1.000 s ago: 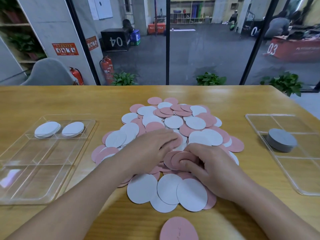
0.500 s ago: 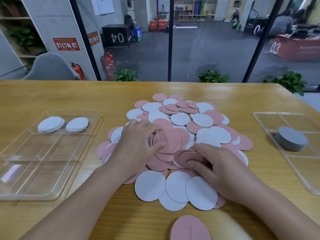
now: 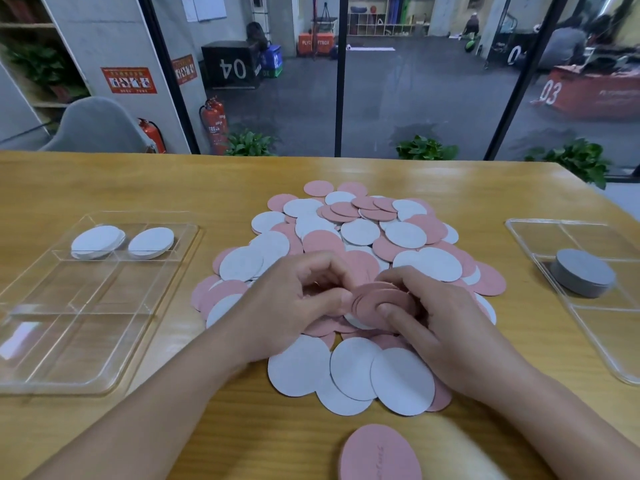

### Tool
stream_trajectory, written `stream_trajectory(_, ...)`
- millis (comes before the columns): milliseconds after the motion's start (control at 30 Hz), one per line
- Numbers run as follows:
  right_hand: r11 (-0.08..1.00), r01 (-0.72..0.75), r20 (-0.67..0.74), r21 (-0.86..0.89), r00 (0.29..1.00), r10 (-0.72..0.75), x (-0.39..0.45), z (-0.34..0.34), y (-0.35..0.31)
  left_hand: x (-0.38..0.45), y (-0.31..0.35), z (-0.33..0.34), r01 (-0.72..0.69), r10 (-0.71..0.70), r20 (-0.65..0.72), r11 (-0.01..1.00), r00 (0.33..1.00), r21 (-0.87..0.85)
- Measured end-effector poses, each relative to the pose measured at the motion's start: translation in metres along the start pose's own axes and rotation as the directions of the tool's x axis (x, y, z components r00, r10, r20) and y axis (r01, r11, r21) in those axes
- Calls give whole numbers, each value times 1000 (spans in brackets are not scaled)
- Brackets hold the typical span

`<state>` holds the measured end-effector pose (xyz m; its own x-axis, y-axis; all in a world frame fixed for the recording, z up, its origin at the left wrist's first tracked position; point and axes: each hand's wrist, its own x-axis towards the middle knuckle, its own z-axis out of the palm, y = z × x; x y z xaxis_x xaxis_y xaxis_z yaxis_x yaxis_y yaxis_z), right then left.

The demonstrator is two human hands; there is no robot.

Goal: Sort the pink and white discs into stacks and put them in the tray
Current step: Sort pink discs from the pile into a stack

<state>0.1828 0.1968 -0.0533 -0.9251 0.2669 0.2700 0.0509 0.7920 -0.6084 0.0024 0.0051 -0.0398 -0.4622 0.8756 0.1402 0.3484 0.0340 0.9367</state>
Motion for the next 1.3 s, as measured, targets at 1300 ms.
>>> stream_trajectory(1300,1000,-26,57,-8,998,27,-2,4,0,-2,-6,8,-39,36,24,991,999,131)
